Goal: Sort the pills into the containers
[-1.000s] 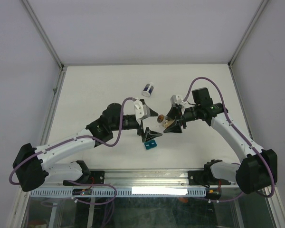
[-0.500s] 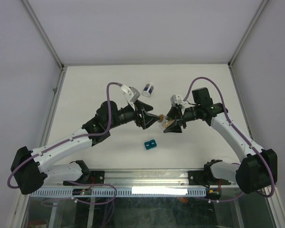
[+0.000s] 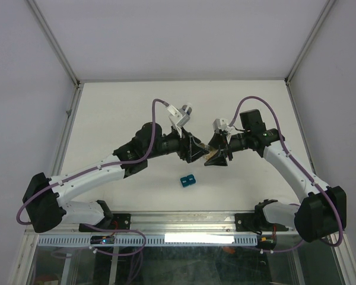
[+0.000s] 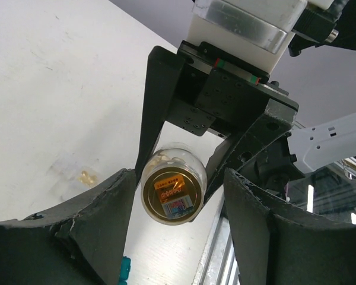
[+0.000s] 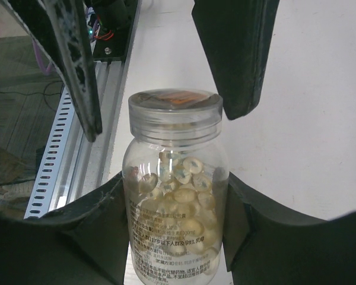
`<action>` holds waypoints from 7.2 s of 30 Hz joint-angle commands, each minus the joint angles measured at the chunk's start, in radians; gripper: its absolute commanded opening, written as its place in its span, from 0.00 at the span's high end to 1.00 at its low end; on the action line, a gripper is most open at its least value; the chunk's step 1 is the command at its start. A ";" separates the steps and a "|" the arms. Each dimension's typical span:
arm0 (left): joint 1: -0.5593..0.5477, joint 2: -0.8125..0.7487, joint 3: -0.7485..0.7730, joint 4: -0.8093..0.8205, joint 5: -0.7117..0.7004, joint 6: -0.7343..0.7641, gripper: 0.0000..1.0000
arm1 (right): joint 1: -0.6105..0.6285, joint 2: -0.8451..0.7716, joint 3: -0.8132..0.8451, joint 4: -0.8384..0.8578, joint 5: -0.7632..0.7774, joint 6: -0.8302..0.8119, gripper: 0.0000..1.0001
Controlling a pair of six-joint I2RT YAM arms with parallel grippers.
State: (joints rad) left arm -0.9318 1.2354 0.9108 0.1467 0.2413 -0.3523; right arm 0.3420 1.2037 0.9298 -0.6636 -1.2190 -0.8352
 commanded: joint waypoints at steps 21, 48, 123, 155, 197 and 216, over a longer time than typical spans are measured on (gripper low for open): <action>-0.013 0.021 0.075 -0.091 0.006 0.081 1.00 | -0.005 0.004 0.046 0.035 -0.009 0.019 0.01; 0.597 0.410 0.325 -0.395 -0.541 0.169 1.00 | -0.115 -0.015 -0.007 0.283 0.116 0.298 0.01; 0.137 0.756 -0.062 0.620 0.316 0.690 0.29 | -0.270 0.672 0.186 0.314 0.293 0.646 0.88; 0.135 0.771 -0.020 0.539 0.328 0.651 0.76 | -0.238 0.632 0.189 0.135 0.109 0.479 0.93; 0.136 0.773 -0.011 0.520 0.326 0.628 0.79 | -0.057 0.432 0.144 0.064 0.533 0.372 0.97; 0.135 0.778 -0.004 0.514 0.324 0.620 0.81 | -0.015 0.588 0.127 0.034 0.724 0.379 1.00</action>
State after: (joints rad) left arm -0.7864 2.0087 0.8795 0.6510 0.5514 0.2768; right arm 0.3164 1.7451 1.0706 -0.6250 -0.6411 -0.4408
